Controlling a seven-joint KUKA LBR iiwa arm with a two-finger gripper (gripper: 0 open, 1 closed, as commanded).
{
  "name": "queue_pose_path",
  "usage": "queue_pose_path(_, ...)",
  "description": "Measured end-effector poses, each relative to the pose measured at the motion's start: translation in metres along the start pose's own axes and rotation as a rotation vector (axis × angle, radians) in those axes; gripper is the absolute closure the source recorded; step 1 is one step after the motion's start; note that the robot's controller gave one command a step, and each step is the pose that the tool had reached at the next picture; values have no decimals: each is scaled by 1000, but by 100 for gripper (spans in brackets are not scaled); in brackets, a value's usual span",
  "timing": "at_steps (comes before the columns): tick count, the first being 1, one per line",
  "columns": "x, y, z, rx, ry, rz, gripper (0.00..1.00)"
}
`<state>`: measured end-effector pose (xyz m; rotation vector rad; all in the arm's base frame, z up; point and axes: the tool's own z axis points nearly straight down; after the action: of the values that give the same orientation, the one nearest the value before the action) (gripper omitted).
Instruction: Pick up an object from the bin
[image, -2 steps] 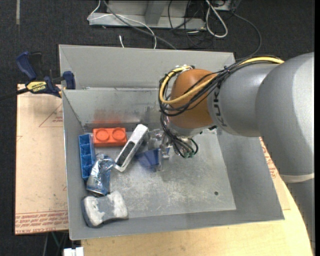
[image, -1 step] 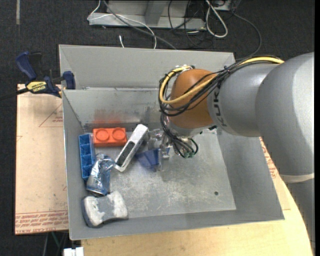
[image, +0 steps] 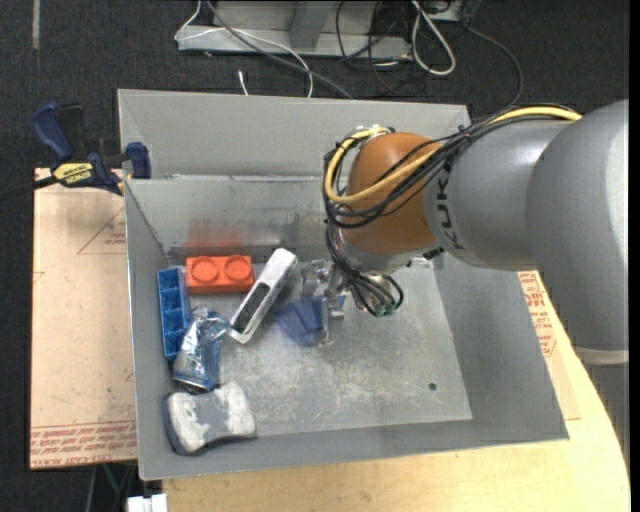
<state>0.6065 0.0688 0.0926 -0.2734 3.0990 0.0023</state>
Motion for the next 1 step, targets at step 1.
queue_pose_path(1, 4, 10, -10, 1, -10, -38, 100)
